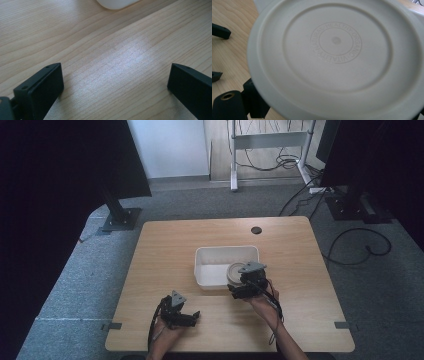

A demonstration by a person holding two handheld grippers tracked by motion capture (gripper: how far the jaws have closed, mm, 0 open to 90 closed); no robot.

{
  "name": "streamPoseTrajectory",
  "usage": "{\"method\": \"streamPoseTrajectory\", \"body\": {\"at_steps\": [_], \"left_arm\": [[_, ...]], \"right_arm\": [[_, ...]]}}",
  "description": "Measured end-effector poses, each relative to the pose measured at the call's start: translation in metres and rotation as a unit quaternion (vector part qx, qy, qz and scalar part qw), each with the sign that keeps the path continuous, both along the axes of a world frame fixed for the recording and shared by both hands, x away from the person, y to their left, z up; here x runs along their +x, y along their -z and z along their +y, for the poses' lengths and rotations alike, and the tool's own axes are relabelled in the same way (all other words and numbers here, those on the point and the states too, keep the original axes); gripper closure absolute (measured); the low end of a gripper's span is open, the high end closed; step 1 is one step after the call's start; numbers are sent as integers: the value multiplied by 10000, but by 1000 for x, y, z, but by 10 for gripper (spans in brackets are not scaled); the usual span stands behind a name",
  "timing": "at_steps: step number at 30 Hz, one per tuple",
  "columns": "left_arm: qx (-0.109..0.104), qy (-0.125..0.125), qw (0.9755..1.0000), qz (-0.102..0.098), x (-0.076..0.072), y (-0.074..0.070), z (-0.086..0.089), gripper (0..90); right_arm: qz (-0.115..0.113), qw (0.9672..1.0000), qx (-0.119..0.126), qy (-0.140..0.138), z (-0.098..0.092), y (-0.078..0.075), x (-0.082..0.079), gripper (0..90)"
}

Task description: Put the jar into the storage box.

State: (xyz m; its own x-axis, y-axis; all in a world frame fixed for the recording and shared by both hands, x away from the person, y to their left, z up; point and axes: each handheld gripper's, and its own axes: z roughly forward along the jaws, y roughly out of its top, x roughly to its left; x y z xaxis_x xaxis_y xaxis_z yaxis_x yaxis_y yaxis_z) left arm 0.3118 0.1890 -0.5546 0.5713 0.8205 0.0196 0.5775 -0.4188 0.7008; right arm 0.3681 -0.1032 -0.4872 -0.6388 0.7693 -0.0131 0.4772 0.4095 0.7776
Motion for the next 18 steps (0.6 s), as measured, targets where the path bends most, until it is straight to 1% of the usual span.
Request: {"method": "streamPoseTrajectory", "body": {"at_steps": [10,18], "left_arm": [[6,2,10000,-5,0,0,0,1],[-24,-17,10000,-7,0,0,0,1]], "right_arm": [[-28,10000,-2,-21,12,0,11,96],[-43,10000,45,-23,23,0,19,97]]}}
